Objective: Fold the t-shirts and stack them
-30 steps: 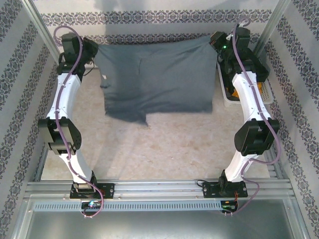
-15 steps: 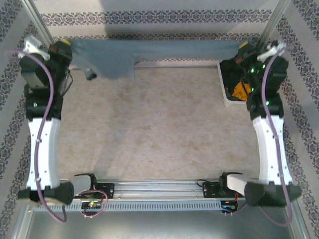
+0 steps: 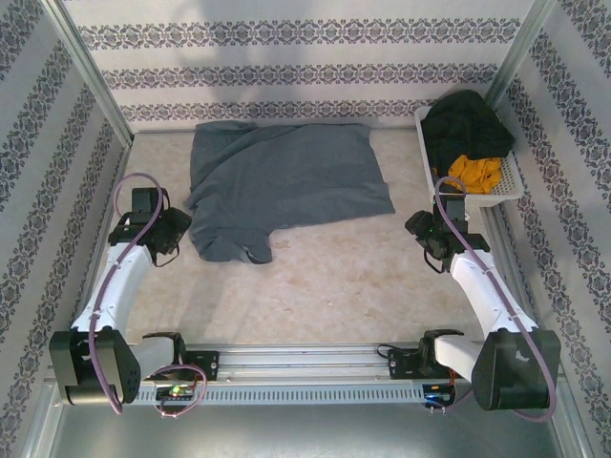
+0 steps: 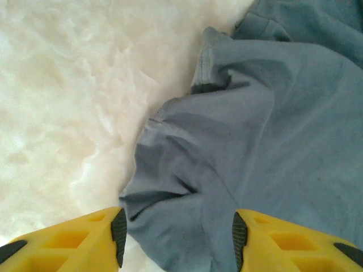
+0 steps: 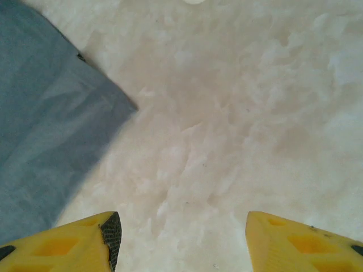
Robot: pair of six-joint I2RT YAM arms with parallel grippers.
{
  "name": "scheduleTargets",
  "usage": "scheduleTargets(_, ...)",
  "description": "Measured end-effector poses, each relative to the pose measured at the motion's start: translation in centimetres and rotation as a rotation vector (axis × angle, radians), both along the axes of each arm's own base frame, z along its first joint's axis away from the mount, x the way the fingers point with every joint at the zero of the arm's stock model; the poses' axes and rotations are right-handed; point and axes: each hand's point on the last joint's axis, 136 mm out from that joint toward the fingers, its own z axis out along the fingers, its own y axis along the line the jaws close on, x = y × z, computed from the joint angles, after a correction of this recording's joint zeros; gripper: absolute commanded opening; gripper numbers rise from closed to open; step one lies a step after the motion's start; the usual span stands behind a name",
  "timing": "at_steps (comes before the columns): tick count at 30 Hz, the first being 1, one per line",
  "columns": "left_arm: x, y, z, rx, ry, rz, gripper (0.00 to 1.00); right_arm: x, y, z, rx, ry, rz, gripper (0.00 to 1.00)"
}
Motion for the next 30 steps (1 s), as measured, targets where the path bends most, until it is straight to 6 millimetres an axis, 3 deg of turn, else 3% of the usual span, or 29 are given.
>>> scheduleTargets(5,-1.1,-0.9,-1.4,-0.013,0.068,-0.027,0.55,0.6,-0.3,0.5,-0.028,-0.006,0.012,0.57)
scheduleTargets(13,-1.4,-4.0,-8.9,-0.129,0.3,-0.052,0.59,4.5,2.2,0.3,-0.028,0.007,0.125,0.54)
scheduleTargets(16,-1.2,-4.9,-10.3,-0.154,0.338,-0.032,0.59,5.9,3.2,0.3,-0.009,0.002,0.158,0.54)
scheduleTargets(20,0.3,-5.6,-9.4,-0.147,0.307,-0.012,0.54,6.7,3.7,-0.1,-0.006,0.013,0.188,0.52)
scheduleTargets(25,5.1,-6.9,-6.2,-0.093,0.208,-0.065,0.48,8.0,4.1,-0.8,-0.002,0.034,0.214,0.5)
scheduleTargets(30,6.2,-6.7,-7.0,-0.05,0.247,-0.1,0.47,8.1,4.3,-1.8,0.006,0.063,0.225,0.5)
